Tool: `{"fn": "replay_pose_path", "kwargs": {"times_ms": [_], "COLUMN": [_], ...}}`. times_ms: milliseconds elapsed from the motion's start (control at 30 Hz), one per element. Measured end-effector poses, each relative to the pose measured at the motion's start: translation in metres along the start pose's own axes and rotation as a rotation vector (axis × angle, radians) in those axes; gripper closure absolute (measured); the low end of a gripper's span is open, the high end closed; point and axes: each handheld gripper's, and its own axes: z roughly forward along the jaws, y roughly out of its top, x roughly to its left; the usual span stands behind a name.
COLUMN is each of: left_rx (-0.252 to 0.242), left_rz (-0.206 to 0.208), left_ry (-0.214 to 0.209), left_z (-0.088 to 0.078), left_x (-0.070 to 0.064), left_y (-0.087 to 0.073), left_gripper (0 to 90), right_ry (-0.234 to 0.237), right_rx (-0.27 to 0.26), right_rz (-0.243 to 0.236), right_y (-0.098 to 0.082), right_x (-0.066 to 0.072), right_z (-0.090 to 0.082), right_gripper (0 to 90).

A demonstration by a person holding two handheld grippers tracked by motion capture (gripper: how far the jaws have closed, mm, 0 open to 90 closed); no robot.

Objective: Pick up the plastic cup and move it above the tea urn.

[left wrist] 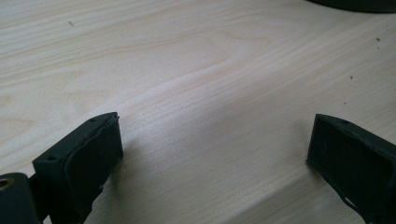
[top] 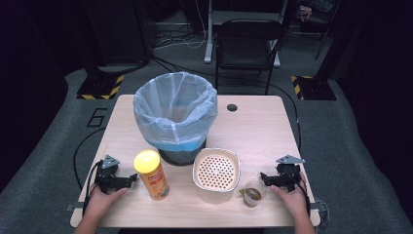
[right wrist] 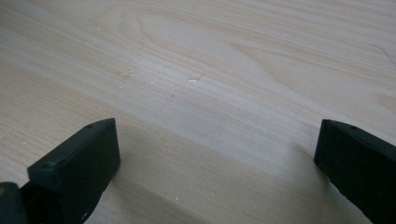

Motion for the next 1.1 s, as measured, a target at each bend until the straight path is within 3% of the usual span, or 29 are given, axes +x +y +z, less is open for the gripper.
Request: {"fn": "replay_pose_path", "kwargs": {"times_ms": [33,233,367,433,567,733,767,833,900,1000,1033,1100], "left_rx": [0.011,0.006,0.005,0.001,0.009,0.010,0.010,0.010,0.006,0.010,-0.005,0.009], "left_rz": [0.014,-0.011,-0.004,-0.011,-0.009,-0.009,-0.010,-0.010,-0.012,-0.011,-0.013,-0.011], "left_ry": [0.000,0.009,0.014,0.015,0.017,0.017,0.018,0.018,0.021,0.019,0.025,0.020], "left_z": [0.000,0.000,0.001,0.001,0.000,0.000,0.000,0.000,0.000,0.000,0.001,0.000], "left_x": [0.000,0.001,0.000,0.000,0.000,0.000,0.000,0.000,0.000,0.000,-0.001,0.000], "left_y": [0.000,0.001,0.001,0.000,0.000,0.000,0.000,0.000,0.000,0.000,0.000,0.000], "left_gripper": [2.8,2.3,2.0,2.1,2.1,2.1,2.1,2.1,2.1,2.1,2.1,2.1], "right_ry": [-0.014,-0.008,-0.007,0.005,0.021,0.034,0.043,0.051,0.060,0.076,0.077,0.074], "right_rx": [0.000,-0.004,-0.008,-0.010,-0.034,-0.043,-0.052,-0.059,-0.053,-0.029,-0.036,-0.067], "right_rz": [0.000,0.002,0.004,-0.016,-0.031,-0.036,-0.047,-0.049,-0.059,-0.050,-0.048,-0.031], "right_y": [-0.001,-0.001,-0.001,-0.001,-0.003,-0.003,-0.003,-0.003,-0.002,0.000,0.003,0.007], "right_x": [0.001,0.002,0.002,0.001,0.003,0.003,0.003,0.004,0.004,0.004,0.005,0.006], "right_z": [0.000,-0.001,-0.001,-0.001,-0.004,-0.005,-0.006,-0.006,-0.007,-0.010,-0.016,-0.024], "right_gripper": [0.0,0.3,1.2,3.5,16.7,19.8,25.8,27.4,37.3,41.9,44.0,44.1]}}
